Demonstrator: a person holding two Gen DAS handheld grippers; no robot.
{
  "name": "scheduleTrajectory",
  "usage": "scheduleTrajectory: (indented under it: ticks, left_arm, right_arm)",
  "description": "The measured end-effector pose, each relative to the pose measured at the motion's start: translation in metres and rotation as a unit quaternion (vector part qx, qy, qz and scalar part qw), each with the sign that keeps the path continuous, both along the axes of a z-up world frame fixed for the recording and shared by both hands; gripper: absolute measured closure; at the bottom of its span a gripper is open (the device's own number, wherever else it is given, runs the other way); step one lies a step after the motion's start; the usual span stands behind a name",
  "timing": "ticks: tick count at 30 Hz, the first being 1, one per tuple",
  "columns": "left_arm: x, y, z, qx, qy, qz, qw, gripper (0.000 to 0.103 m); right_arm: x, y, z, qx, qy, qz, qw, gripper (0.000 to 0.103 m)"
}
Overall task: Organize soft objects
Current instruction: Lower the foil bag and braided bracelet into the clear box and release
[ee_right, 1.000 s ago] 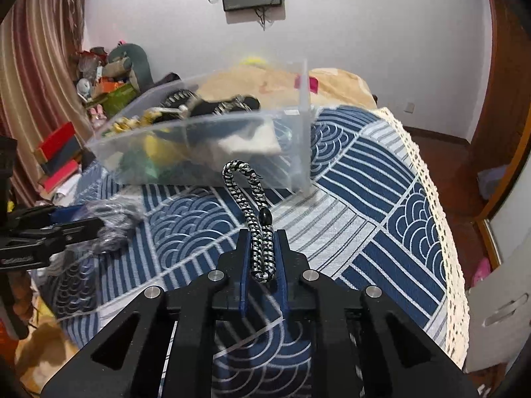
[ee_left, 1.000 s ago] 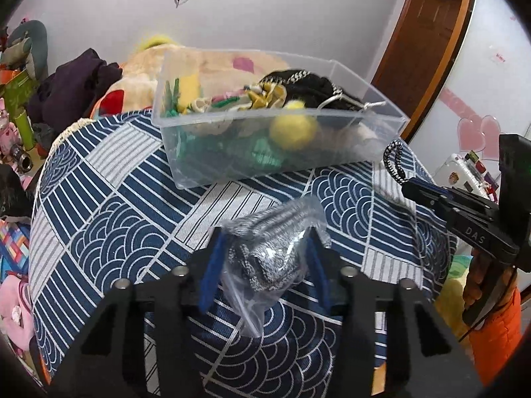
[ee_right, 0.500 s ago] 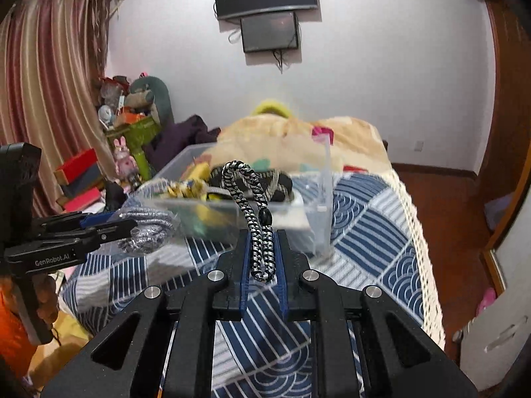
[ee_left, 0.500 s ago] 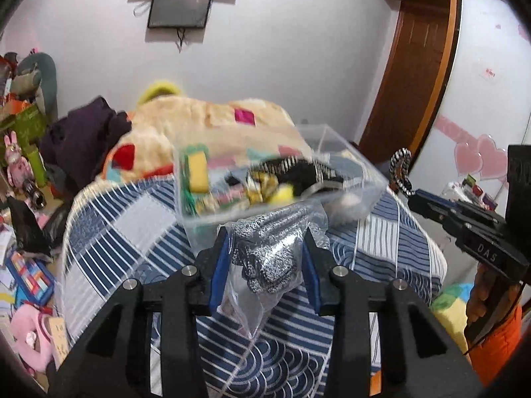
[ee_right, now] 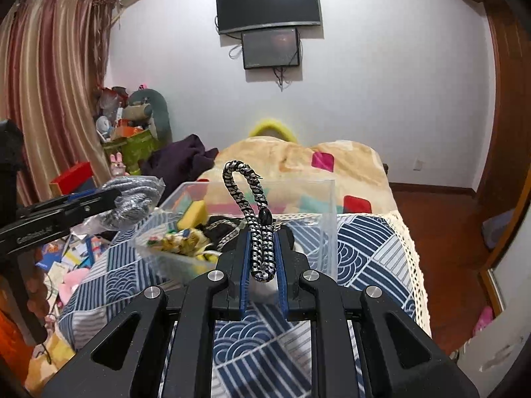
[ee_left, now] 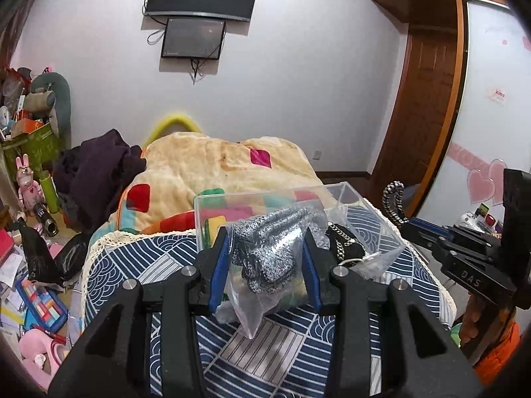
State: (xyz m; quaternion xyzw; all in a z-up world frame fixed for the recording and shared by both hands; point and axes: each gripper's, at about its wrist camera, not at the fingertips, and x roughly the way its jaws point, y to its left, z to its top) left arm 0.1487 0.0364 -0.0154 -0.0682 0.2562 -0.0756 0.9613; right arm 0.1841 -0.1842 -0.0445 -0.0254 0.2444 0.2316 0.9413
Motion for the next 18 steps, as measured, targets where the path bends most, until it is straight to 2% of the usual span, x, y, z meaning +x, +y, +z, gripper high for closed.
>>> scheduleTrajectory:
  ticks: [7,11,14,17,18]
  left_arm:
    - [0.033,-0.004,-0.025,-0.009,0.035,0.001,0.9994,0.063]
    - [0.05,-0.01,-0.044,0.003,0.064,-0.007,0.9979,0.063]
    - [0.056,-0.013,-0.052,0.011,0.071,-0.005,0.9974,0.061]
    - [0.058,-0.012,-0.055,0.01,0.076,-0.005,0.997,0.052]
    - [0.059,-0.011,-0.055,0.009,0.08,-0.005,0.9967,0.046]
  right_arm:
    - [0.029,0.013,-0.013,-0.006,0.031,-0.003,0.999,0.09]
    - [0.043,0.022,-0.021,0.01,0.054,0.006,0.998,0.09]
    - [0.049,0.03,-0.028,0.005,0.064,0.008,0.998,0.09]
    - [0.05,0.034,-0.034,-0.004,0.074,0.015,0.997,0.086]
    - [0.049,0.035,-0.036,-0.009,0.075,0.015,0.997,0.085]
